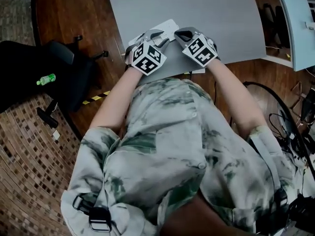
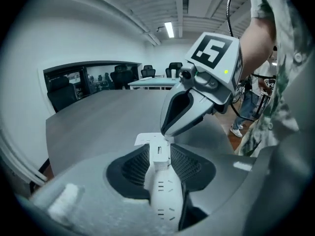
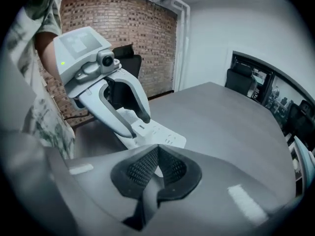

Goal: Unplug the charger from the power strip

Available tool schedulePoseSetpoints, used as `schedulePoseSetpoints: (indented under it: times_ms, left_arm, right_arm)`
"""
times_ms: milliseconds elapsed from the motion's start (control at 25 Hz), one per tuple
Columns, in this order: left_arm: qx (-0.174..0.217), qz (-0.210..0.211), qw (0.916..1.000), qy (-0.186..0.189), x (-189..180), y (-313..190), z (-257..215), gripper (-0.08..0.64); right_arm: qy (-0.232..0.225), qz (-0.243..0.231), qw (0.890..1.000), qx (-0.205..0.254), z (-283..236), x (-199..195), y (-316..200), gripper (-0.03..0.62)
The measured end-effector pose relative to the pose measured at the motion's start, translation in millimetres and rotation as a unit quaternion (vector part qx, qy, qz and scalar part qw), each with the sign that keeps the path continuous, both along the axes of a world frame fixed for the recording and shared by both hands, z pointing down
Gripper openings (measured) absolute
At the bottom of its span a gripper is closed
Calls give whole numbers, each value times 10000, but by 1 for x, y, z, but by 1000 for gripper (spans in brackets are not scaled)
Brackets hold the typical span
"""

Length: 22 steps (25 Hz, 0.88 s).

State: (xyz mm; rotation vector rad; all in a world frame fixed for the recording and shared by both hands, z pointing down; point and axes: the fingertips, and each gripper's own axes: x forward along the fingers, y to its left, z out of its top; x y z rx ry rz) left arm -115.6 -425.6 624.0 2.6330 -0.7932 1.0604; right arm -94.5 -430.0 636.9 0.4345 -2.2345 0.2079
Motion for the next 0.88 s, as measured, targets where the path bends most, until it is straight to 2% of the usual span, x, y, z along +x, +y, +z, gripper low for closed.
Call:
schedulePoseSetpoints:
  times_ms: [200,360,560,880]
  left_arm:
    - [-248,239,9992,-210,12,-1,23,119]
    - [-365,230,9991,-56,15,1,24,104]
    - [-397,201,9990,-34,13,2,23,101]
    - [-347,229,9990,-170,10,6,25,97]
  right_arm:
    - [399,-269,9987,-149,22,-5,1,6]
    - [662,-309,9968,-337,28,-4,1,3]
    - [1089,-583,9918,-314,30,-7,6,-3]
    - [1333,-650,9880,-437,35,-10,11,-3]
